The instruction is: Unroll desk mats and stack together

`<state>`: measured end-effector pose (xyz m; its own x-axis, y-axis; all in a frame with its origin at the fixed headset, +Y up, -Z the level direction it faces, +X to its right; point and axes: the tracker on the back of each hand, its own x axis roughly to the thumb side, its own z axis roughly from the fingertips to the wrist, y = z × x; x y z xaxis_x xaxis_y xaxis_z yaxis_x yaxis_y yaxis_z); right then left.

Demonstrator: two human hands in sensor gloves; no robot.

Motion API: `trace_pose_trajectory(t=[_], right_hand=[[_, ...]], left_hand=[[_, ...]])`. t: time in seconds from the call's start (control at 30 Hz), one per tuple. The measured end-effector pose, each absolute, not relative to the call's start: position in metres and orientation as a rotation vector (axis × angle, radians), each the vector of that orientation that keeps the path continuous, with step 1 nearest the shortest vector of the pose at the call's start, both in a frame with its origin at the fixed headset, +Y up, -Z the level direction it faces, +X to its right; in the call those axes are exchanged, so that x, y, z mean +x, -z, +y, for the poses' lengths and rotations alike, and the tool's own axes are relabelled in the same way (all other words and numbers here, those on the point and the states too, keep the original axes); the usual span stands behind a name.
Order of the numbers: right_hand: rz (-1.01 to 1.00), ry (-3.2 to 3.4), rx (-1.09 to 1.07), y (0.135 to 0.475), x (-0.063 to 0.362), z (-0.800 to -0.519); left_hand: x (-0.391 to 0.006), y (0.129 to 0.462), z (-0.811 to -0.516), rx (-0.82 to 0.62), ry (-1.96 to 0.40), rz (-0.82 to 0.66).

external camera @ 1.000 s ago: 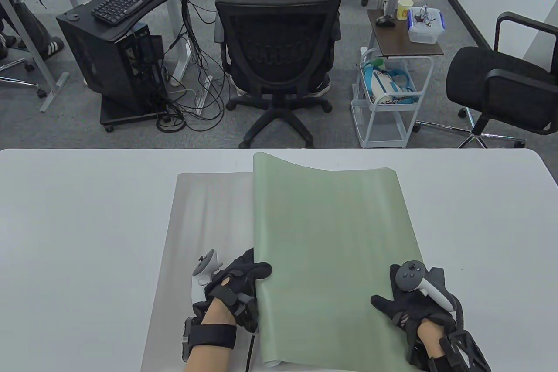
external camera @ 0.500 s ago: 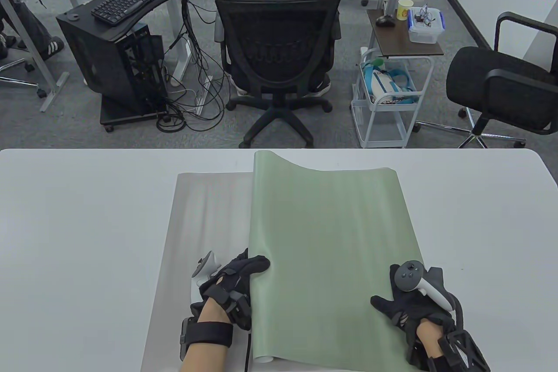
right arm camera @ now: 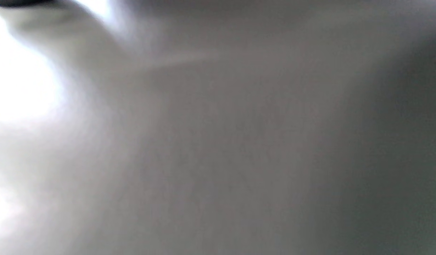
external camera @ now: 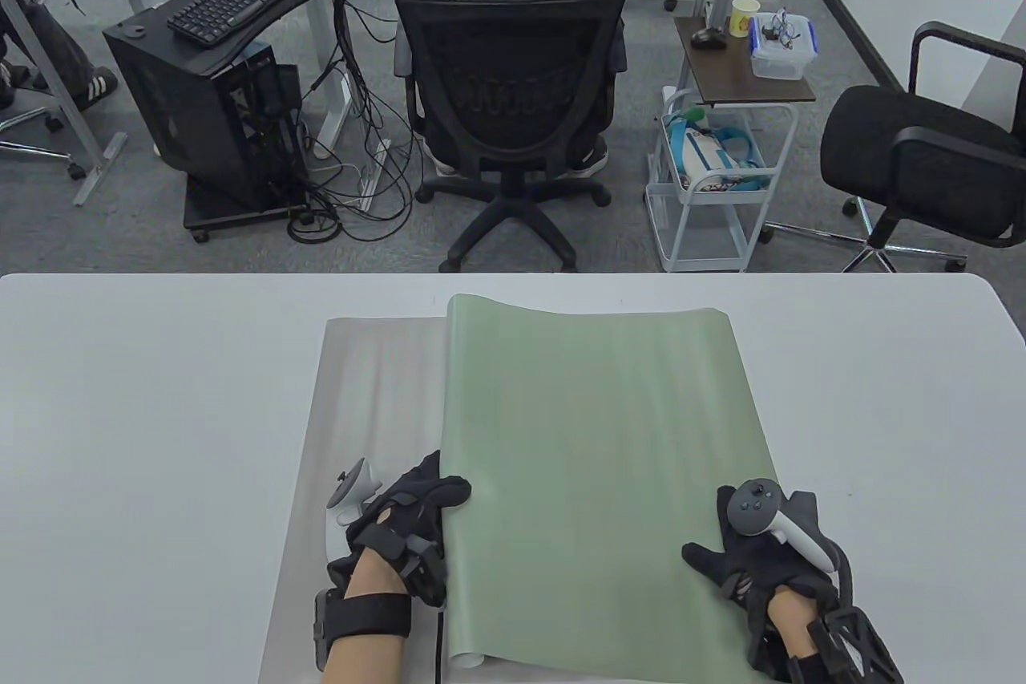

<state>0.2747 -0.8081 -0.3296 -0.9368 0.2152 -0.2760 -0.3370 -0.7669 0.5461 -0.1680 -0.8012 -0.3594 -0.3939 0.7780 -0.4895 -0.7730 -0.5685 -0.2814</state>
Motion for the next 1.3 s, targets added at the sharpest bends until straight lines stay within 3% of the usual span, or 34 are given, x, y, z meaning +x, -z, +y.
trace_pose_trajectory(t=[0.23,0.47,0.67,0.83,1.03,1.3], right_hand=[[0.890,-2.681,-0.287,0.330,0.275,-0.808],[0.897,-2.695,-0.301,0.330,0.274,-0.809],[0.893,-2.699,-0.300,0.330,0.274,-0.809],[0.893,-2.701,-0.297,0.330,0.275,-0.809],[0.887,-2.703,-0.297,0.330,0.275,-0.809],[0.889,-2.699,-0.299,0.330,0.275,-0.808]], left_hand=[[-0.182,0.359,-0.804,-0.676,-2.064,0.060],[-0.161,0.367,-0.808,-0.831,-2.156,-0.040],[-0.185,0.368,-0.798,-0.803,-1.914,0.052],[-0.199,0.369,-0.795,-0.770,-1.819,0.027],[-0.210,0.368,-0.800,-0.738,-1.828,-0.012],[-0.222,0.369,-0.807,-0.736,-1.906,0.040]])
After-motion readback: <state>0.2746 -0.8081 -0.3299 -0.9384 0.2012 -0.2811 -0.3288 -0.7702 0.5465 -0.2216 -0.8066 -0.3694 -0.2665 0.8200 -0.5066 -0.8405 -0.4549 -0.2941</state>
